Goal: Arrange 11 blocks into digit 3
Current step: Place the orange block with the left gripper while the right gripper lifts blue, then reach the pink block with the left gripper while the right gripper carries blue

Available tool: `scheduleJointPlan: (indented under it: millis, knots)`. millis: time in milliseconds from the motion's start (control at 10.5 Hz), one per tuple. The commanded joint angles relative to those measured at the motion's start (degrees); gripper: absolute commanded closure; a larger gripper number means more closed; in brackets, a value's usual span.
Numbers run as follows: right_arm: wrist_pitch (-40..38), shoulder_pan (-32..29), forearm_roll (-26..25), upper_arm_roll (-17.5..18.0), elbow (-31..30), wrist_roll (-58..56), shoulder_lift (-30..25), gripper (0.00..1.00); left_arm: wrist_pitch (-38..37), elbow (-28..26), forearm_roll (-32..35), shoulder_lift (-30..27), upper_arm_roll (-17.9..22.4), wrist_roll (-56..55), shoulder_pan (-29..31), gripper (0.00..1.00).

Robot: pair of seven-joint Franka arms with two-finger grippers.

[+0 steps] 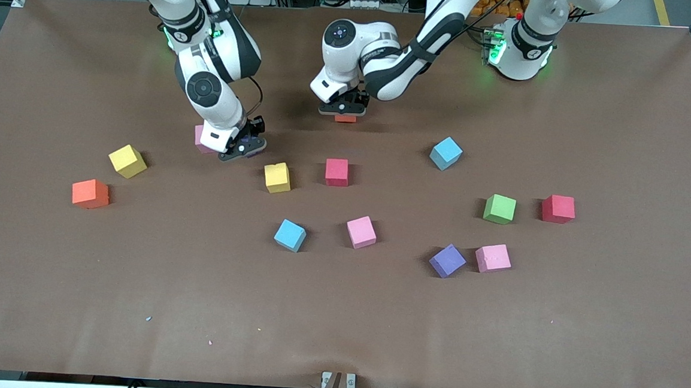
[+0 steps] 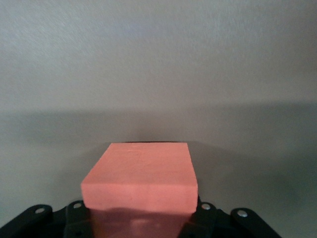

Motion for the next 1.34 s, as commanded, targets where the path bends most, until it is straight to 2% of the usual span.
scheduleJointPlan:
  millis: [0,95,191,286,477,668,859,954,1241]
  knots:
    - [-6.87,0.54,1.52,0.37,-1.04,-2.09,-7.73,1.00,-0.27,1.58,3.51,2.42,0.26,0.12,-0.64,1.00]
    - [-9.86,1.42,1.52,0.45,-0.69,-9.49,-9.14,1.00,-0.27,1.58,3.87,2.78,0.26,0.03,-0.64,1.00]
    - [-11.80,1.34,1.69,0.37,-0.78,-14.26,-10.55,1.00,-0.62,2.19,3.79,2.78,0.26,-0.49,-0.64,0.06]
    - [-13.74,1.43,1.69,0.28,-0.78,-15.18,-11.87,1.00,-1.14,2.54,3.35,2.17,0.26,-1.11,-1.08,0.00]
    - [-15.68,2.91,1.52,0.37,-0.78,-20.60,-14.51,1.00,-4.82,3.94,2.91,0.24,0.26,-1.46,-1.08,0.00]
    - [-14.82,3.62,0.38,0.45,-0.78,-33.67,-14.96,1.00,-10.44,6.40,2.73,-2.65,0.26,-1.73,-0.47,0.00]
    - [-14.90,4.32,-1.73,0.54,-1.04,-42.57,-16.80,1.00,-12.75,7.29,2.73,-5.21,0.61,-1.38,1.19,0.00]
    - [-14.81,4.94,-2.43,0.54,-0.96,-46.79,-16.81,1.00,-12.75,7.64,3.17,-5.57,0.61,-0.51,3.38,0.00]
    - [-13.50,8.88,-2.70,0.63,-1.22,-47.45,-17.33,1.00,-11.79,13.77,3.70,-1.64,0.70,4.05,9.53,0.00]
